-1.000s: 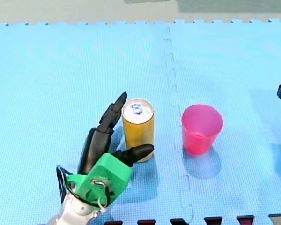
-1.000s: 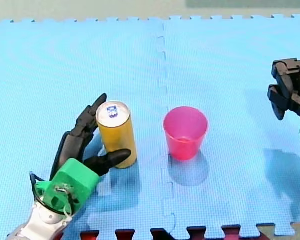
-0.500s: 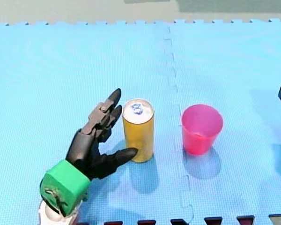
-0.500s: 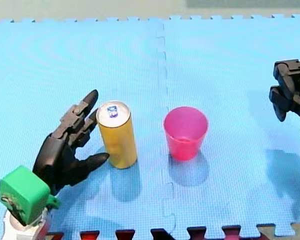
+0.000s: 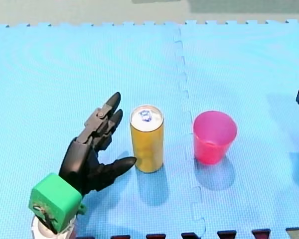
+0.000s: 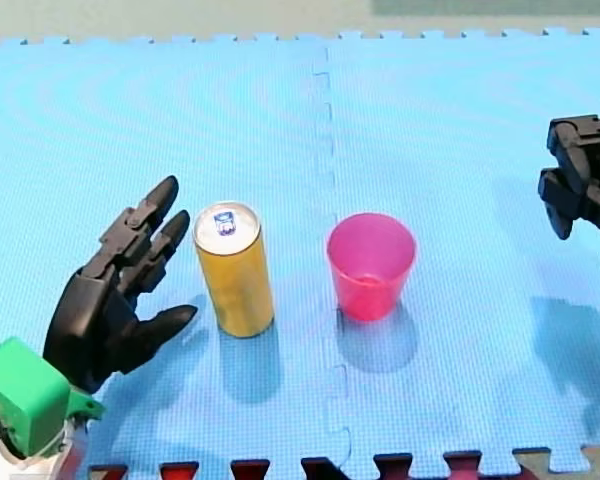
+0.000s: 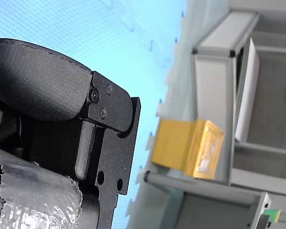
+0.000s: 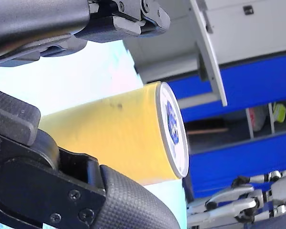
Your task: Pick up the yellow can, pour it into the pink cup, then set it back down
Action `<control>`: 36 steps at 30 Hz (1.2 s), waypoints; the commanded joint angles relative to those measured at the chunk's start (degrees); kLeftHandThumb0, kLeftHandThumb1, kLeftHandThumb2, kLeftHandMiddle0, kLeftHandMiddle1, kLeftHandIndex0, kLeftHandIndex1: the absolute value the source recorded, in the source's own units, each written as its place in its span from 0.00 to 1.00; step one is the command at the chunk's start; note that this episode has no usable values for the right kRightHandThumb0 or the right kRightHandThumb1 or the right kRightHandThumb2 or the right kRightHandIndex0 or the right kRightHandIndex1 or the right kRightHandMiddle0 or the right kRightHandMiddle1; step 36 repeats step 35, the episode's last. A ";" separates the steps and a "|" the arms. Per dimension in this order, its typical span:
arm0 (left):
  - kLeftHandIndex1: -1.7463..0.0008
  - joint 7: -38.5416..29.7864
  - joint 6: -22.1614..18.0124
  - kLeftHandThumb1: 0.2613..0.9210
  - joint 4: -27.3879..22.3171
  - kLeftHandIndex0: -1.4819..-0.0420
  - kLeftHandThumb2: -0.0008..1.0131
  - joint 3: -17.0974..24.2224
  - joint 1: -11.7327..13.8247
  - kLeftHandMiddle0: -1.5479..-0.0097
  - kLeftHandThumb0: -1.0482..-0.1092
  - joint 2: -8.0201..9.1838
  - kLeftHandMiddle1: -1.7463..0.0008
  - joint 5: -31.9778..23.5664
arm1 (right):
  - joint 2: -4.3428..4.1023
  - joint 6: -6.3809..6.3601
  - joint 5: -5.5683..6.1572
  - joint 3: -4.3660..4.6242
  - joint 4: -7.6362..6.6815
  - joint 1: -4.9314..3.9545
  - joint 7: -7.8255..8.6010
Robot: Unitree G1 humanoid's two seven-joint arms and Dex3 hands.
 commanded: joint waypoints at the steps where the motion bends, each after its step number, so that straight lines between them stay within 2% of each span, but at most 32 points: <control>1: 1.00 0.15 -0.77 0.91 0.11 0.89 0.00 0.52 0.26 0.87 0.00 0.41 1.00 0.22 | -0.32 0.24 0.24 -0.25 -0.05 -0.21 0.19; 8: 1.00 2.22 -2.34 0.91 1.17 0.89 0.00 0.85 0.26 0.87 0.00 0.56 1.00 2.48 | -0.59 0.36 0.62 -0.65 -0.13 -0.29 1.01; 15: 1.00 2.45 -3.11 0.91 1.78 0.90 0.00 0.93 0.54 0.87 0.00 0.44 1.00 2.97 | -0.52 0.67 1.28 -1.18 -0.30 -0.38 1.68; 27: 1.00 3.87 -1.62 0.92 2.95 0.90 0.00 0.60 0.39 0.87 0.00 -0.50 1.00 3.97 | -0.72 0.43 0.80 -0.88 -0.64 -0.19 1.31; 36: 1.00 4.20 -1.55 0.92 3.68 0.90 0.00 0.62 -0.16 0.87 0.00 -0.39 1.00 4.50 | -0.71 0.38 0.82 -0.88 -0.71 0.01 1.15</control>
